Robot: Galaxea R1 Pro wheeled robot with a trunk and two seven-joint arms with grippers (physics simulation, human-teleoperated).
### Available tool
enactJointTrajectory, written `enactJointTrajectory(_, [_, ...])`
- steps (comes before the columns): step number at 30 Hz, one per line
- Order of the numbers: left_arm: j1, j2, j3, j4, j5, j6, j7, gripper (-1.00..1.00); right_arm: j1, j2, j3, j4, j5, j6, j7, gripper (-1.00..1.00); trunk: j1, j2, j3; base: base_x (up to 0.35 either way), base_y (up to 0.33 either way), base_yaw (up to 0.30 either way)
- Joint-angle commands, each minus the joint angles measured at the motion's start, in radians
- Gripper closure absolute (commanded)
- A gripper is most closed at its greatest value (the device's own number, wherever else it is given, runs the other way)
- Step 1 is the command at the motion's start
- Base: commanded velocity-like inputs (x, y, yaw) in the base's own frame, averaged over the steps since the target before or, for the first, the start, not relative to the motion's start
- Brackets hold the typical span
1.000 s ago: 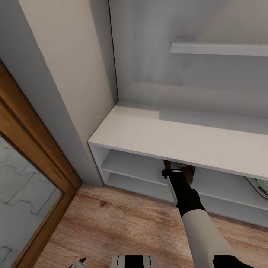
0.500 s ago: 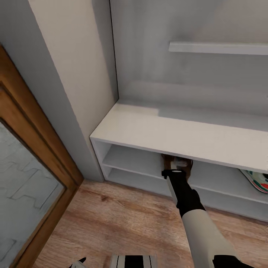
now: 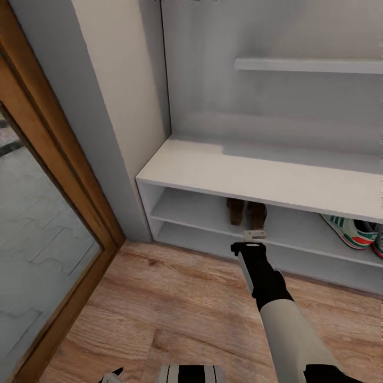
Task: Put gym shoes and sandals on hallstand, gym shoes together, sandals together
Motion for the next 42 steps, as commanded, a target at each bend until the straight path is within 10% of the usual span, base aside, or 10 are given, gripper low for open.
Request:
enactJointTrajectory(1, [-0.001, 0.001, -0.007, 0.001, 0.010, -0.003, -0.001, -1.00, 0.000, 0.001, -0.003, -0.001, 0.010, 0.006, 0.003, -1.00, -0.001, 0.000, -0.001, -0.337, 0.000, 0.000])
enactJointTrajectory(15, [0.000, 0.001, -0.008, 0.001, 0.010, -0.003, -0.001, -1.00, 0.002, 0.001, 0.000, 0.018, 0.010, 0.006, 0.004, -1.00, -0.001, 0.000, -0.001, -0.337, 0.000, 0.000])
enactJointTrajectory(22, [0.000, 0.003, -0.008, 0.001, 0.011, -0.003, -0.001, -1.00, 0.004, 0.001, 0.001, 0.175, 0.010, -0.043, 0.006, -1.00, -0.001, 0.000, -0.001, -0.337, 0.000, 0.000])
enactJointTrajectory(30, [-0.001, 0.003, -0.007, 0.001, 0.011, -0.001, 0.000, -1.00, 0.008, -0.005, 0.002, 0.384, 0.010, -0.264, 0.011, -1.00, -0.001, 0.000, -0.001, -0.337, 0.000, 0.000])
enactJointTrajectory(31, [0.000, 0.003, -0.007, 0.001, 0.010, -0.001, 0.001, -1.00, 0.009, -0.038, 0.002, 0.546, 0.010, -0.437, 0.011, -1.00, -0.001, 0.000, -0.001, -0.299, 0.000, 0.000])
enactJointTrajectory(33, [-0.001, 0.003, -0.007, 0.001, 0.010, -0.001, 0.001, -1.00, 0.009, -0.060, 0.003, 0.643, 0.011, -0.552, 0.012, -1.00, -0.001, 0.000, -0.001, -0.179, 0.000, 0.000])
enactJointTrajectory(42, [-0.001, 0.007, -0.007, 0.001, 0.011, -0.002, 0.000, -1.00, 0.009, -0.109, 0.004, 0.765, 0.011, -0.696, 0.012, -1.00, -0.001, 0.000, -0.001, -0.034, 0.000, 0.000])
